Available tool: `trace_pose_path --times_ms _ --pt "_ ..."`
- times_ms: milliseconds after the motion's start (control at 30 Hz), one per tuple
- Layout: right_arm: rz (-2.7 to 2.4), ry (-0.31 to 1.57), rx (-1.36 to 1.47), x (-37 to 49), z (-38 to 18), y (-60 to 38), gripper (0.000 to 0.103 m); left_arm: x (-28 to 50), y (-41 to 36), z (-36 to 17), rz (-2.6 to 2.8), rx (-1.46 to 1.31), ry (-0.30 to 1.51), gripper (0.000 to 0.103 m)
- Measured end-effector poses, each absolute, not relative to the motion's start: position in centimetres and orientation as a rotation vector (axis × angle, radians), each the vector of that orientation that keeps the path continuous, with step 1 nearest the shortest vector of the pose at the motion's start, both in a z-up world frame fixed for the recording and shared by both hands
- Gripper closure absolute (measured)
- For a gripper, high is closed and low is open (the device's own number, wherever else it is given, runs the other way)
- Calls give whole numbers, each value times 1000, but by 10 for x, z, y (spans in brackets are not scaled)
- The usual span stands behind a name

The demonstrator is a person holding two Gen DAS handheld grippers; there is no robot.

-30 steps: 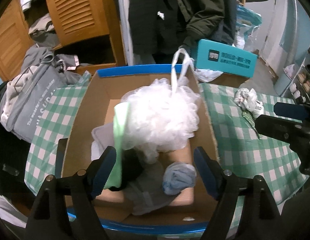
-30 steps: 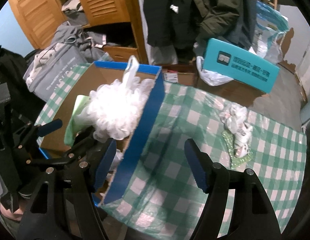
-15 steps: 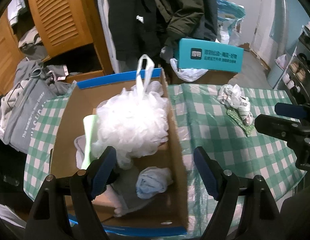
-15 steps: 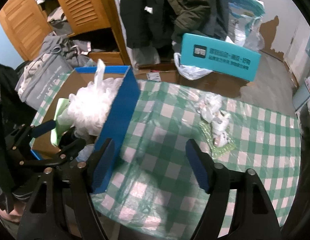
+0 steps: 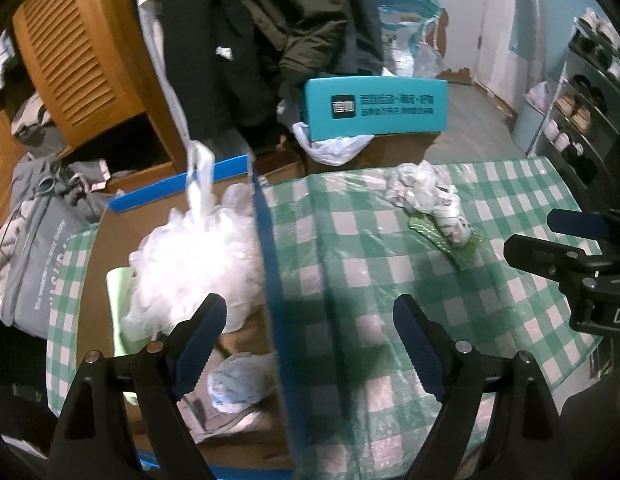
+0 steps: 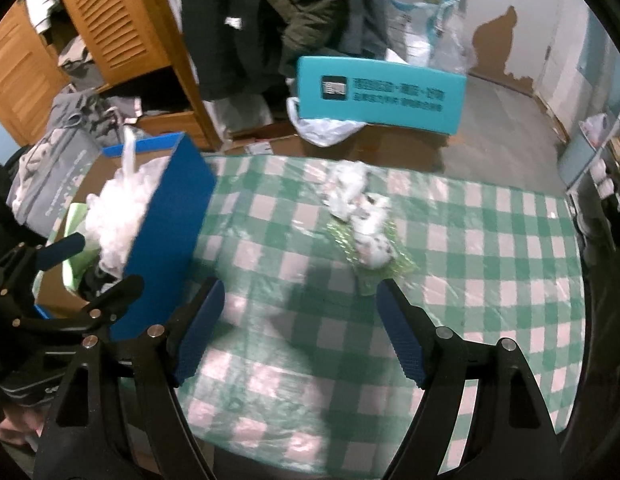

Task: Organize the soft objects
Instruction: 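Withdraw both open grippers from the box back over the checkered cloth, then lower the right gripper onto the white socks on the green mesh pad and close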

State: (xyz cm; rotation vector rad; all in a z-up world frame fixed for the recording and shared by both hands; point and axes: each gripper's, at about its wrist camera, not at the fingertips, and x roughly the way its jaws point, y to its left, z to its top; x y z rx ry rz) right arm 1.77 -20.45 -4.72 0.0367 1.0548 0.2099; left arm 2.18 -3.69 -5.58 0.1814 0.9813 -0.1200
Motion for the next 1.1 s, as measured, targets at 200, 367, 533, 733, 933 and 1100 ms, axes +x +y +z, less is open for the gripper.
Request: trace_pose_path --times_ms 200,367,533,733,933,1100 --pt "166 1070 56 19 -58 -228 24 32 -54 -66 -156 173 1016 16" --pt "143 1088 63 26 -70 -243 24 46 -67 -79 -176 159 1040 16" --pt "143 1097 51 39 -79 -248 24 63 -81 -92 -178 178 1055 16" --pt "163 1122 28 63 -93 -251 24 85 -88 -108 -172 149 1086 16" --pt "169 1167 38 88 -111 -259 24 103 -93 -122 -170 150 1115 16" --pt "168 1183 3 109 -120 -257 24 117 -95 -132 -157 154 1131 16"
